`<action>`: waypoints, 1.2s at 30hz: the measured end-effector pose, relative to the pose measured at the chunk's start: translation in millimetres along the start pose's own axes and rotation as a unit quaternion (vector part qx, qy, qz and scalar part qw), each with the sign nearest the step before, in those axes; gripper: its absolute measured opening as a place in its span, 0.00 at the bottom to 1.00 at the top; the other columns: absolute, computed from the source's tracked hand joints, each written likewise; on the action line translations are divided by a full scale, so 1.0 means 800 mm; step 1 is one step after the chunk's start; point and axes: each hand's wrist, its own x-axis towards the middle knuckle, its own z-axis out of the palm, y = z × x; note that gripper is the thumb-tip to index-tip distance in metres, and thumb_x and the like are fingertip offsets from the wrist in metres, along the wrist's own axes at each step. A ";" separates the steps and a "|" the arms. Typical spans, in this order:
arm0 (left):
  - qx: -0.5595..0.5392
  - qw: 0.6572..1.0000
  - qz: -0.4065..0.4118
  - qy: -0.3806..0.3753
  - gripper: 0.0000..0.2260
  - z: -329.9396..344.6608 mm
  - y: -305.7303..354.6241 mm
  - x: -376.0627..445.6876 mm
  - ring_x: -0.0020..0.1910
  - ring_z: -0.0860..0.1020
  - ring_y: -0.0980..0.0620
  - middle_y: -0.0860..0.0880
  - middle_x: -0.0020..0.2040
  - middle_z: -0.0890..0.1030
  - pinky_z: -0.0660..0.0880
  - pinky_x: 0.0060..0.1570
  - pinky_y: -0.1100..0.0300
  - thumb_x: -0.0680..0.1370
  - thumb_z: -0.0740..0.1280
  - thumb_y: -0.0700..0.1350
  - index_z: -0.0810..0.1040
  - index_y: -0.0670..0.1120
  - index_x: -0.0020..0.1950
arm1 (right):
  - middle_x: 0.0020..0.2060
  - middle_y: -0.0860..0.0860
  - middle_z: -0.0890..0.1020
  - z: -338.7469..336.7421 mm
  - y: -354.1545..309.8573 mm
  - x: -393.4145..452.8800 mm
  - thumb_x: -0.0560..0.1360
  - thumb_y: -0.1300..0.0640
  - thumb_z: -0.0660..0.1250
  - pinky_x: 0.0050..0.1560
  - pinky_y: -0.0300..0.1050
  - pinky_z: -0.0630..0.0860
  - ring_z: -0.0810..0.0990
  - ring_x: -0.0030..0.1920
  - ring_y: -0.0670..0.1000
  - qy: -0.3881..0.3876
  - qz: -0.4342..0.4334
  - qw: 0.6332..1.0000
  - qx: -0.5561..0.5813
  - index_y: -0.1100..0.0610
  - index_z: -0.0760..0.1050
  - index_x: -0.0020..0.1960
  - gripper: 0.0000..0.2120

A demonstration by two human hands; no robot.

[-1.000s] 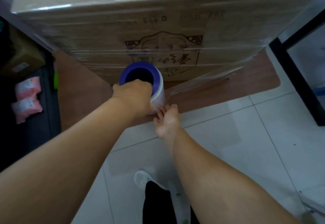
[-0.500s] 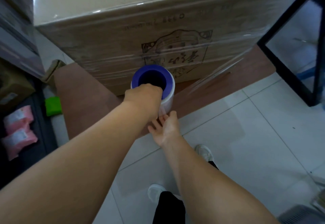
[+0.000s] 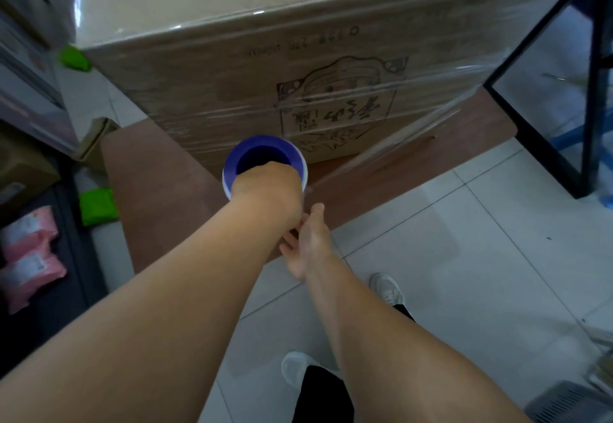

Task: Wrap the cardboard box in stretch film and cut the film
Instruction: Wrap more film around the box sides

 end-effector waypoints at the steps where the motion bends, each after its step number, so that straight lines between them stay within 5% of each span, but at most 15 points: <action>1: -0.028 0.999 -0.008 -0.022 0.13 -0.002 -0.004 0.000 0.42 0.77 0.47 0.45 0.43 0.78 0.75 0.42 0.54 0.77 0.67 0.49 0.75 0.40 0.53 | 0.61 0.50 0.77 0.003 0.001 -0.001 0.80 0.38 0.44 0.69 0.49 0.61 0.73 0.64 0.50 0.003 -0.003 1.000 -0.016 0.53 0.65 0.73 0.29; 5: -0.052 0.994 -0.035 -0.087 0.20 -0.005 -0.036 -0.003 0.39 0.77 0.49 0.48 0.38 0.78 0.75 0.44 0.55 0.73 0.66 0.61 0.73 0.44 0.41 | 0.62 0.51 0.77 0.018 0.006 -0.011 0.80 0.38 0.45 0.60 0.42 0.66 0.74 0.62 0.49 0.004 -0.008 0.999 -0.038 0.53 0.66 0.71 0.28; 8: 0.014 0.998 -0.010 -0.056 0.17 0.002 -0.055 -0.014 0.44 0.76 0.49 0.51 0.42 0.75 0.74 0.46 0.54 0.71 0.70 0.54 0.70 0.46 0.50 | 0.62 0.54 0.78 0.032 0.014 -0.015 0.80 0.38 0.46 0.60 0.44 0.73 0.77 0.58 0.51 -0.010 0.000 1.000 -0.002 0.54 0.68 0.70 0.28; 11: 0.029 0.999 -0.011 -0.017 0.15 0.006 -0.066 -0.017 0.50 0.76 0.46 0.49 0.45 0.73 0.71 0.43 0.53 0.75 0.68 0.45 0.71 0.45 0.59 | 0.62 0.53 0.77 0.042 0.028 -0.012 0.81 0.39 0.45 0.65 0.44 0.68 0.77 0.58 0.50 -0.010 -0.004 1.000 0.017 0.55 0.67 0.71 0.29; 13: 0.027 0.999 -0.018 -0.035 0.12 0.004 -0.073 -0.014 0.45 0.77 0.46 0.49 0.43 0.76 0.74 0.44 0.53 0.75 0.67 0.49 0.74 0.43 0.53 | 0.59 0.53 0.78 0.045 0.038 -0.010 0.81 0.39 0.45 0.60 0.43 0.70 0.78 0.54 0.49 -0.009 0.000 0.999 0.038 0.56 0.67 0.71 0.29; 16: 0.008 0.997 -0.041 -0.069 0.20 0.004 -0.090 -0.015 0.42 0.77 0.46 0.47 0.39 0.77 0.75 0.47 0.52 0.75 0.64 0.61 0.72 0.44 0.40 | 0.62 0.53 0.77 0.054 0.052 -0.010 0.81 0.39 0.45 0.59 0.43 0.71 0.77 0.53 0.50 -0.008 0.013 0.999 0.044 0.55 0.66 0.72 0.29; 19: 0.044 0.997 -0.047 -0.044 0.21 0.012 -0.113 -0.023 0.43 0.76 0.47 0.49 0.39 0.75 0.72 0.43 0.54 0.72 0.66 0.63 0.72 0.44 0.44 | 0.46 0.51 0.79 0.069 0.066 -0.015 0.81 0.40 0.47 0.57 0.43 0.70 0.77 0.43 0.47 -0.013 0.016 0.999 0.051 0.58 0.67 0.70 0.28; 20: 0.064 0.997 -0.040 -0.027 0.18 0.017 -0.120 -0.026 0.45 0.75 0.47 0.50 0.42 0.75 0.71 0.43 0.54 0.72 0.68 0.58 0.72 0.44 0.50 | 0.46 0.51 0.79 0.074 0.071 -0.017 0.82 0.41 0.47 0.60 0.43 0.70 0.78 0.45 0.48 -0.019 0.020 0.998 0.057 0.58 0.66 0.71 0.28; 24: 0.073 0.996 -0.038 0.033 0.15 0.028 -0.142 -0.029 0.53 0.77 0.43 0.46 0.54 0.77 0.69 0.42 0.51 0.76 0.65 0.44 0.71 0.44 0.62 | 0.70 0.52 0.70 0.091 0.097 -0.016 0.81 0.39 0.44 0.72 0.49 0.58 0.69 0.70 0.51 -0.056 0.030 0.996 0.056 0.56 0.62 0.74 0.29; 29: 0.056 0.996 -0.061 0.014 0.21 0.031 -0.169 -0.026 0.43 0.75 0.45 0.48 0.39 0.74 0.70 0.42 0.53 0.76 0.62 0.62 0.72 0.43 0.47 | 0.66 0.51 0.74 0.110 0.116 -0.003 0.80 0.38 0.43 0.63 0.43 0.63 0.70 0.68 0.48 -0.068 0.036 0.996 0.036 0.55 0.66 0.72 0.31; 32: 0.082 0.995 -0.049 0.026 0.24 0.035 -0.197 -0.022 0.44 0.75 0.46 0.50 0.35 0.71 0.68 0.48 0.54 0.73 0.62 0.67 0.68 0.45 0.42 | 0.52 0.49 0.79 0.122 0.118 -0.003 0.81 0.39 0.42 0.57 0.43 0.65 0.77 0.53 0.46 -0.075 0.029 0.996 0.031 0.58 0.68 0.70 0.31; 36: 0.116 0.991 -0.025 0.057 0.16 0.036 -0.224 -0.013 0.51 0.75 0.47 0.50 0.44 0.75 0.66 0.58 0.54 0.73 0.67 0.58 0.69 0.48 0.50 | 0.70 0.53 0.69 0.138 0.123 0.005 0.81 0.39 0.42 0.70 0.45 0.60 0.68 0.71 0.50 -0.098 0.039 0.994 0.035 0.59 0.62 0.74 0.32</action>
